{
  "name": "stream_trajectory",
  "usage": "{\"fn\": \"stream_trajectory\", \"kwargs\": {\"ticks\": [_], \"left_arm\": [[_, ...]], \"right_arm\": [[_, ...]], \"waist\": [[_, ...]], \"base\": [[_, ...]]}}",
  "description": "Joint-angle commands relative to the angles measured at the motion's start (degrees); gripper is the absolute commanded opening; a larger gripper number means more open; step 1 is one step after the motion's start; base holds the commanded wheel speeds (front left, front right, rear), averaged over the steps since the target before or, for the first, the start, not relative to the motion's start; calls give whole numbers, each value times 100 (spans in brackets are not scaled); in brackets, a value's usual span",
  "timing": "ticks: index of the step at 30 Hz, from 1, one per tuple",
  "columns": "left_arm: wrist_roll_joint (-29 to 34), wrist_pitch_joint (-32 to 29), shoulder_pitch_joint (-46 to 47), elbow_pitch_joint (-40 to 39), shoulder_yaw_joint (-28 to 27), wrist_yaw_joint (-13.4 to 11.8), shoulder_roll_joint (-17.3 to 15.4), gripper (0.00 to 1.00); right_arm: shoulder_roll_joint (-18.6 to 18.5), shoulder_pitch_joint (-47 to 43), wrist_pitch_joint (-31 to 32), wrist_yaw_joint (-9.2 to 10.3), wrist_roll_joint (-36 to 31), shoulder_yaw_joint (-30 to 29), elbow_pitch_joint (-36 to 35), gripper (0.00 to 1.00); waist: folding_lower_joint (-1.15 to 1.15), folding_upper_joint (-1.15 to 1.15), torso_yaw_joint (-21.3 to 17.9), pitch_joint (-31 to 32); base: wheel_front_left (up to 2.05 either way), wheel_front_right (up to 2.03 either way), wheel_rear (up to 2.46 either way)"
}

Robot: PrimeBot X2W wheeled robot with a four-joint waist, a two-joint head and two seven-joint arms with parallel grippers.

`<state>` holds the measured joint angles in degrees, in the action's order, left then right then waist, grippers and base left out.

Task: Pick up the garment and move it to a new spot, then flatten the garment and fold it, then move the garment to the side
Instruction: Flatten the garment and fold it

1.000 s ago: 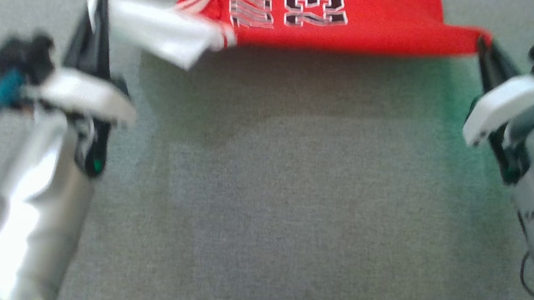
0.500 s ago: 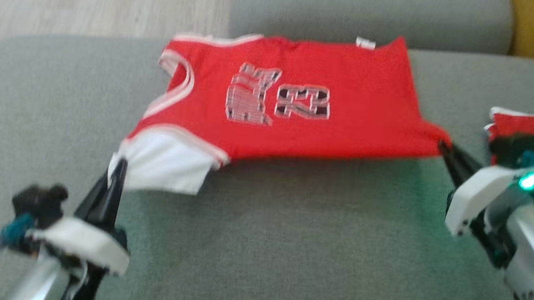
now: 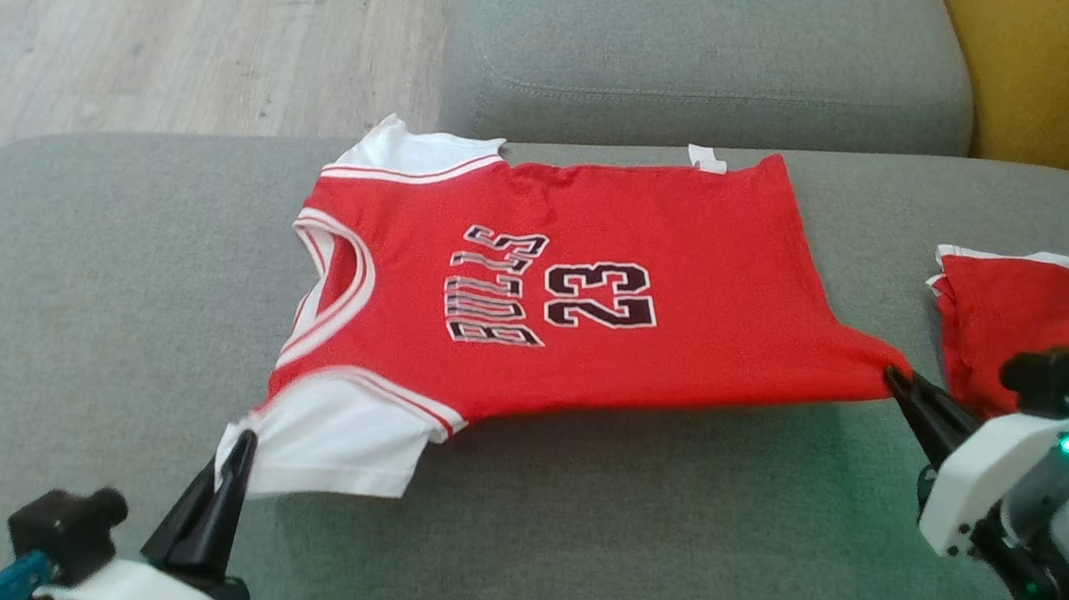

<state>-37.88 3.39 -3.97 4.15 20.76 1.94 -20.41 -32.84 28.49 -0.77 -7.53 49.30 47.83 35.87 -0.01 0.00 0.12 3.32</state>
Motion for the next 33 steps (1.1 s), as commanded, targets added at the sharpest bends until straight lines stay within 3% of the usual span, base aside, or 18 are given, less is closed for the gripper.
{"fn": "stream_trajectory", "kwargs": {"ticks": [1,7,21,33], "left_arm": [[-57,0,204,-277,-251,-52,-172,0],[-53,31,310,-465,-321,-161,-159,0],[214,-346,1675,-15,-268,-156,-302,0],[540,-1002,3020,896,80,124,-535,0]], "right_arm": [[-241,-23,6,4,49,-83,-199,0],[-358,-122,96,4,-32,-321,-502,0],[-123,359,493,4,-530,-991,-729,0],[95,965,1065,4,-957,-1085,-322,0]], "waist": [[1,0,-17,-20],[1,0,-89,-126],[1,0,-137,-899],[1,0,-127,-1511]], "base": [[0,0,0],[0,0,0],[0,0,0],[0,0,0]]}}
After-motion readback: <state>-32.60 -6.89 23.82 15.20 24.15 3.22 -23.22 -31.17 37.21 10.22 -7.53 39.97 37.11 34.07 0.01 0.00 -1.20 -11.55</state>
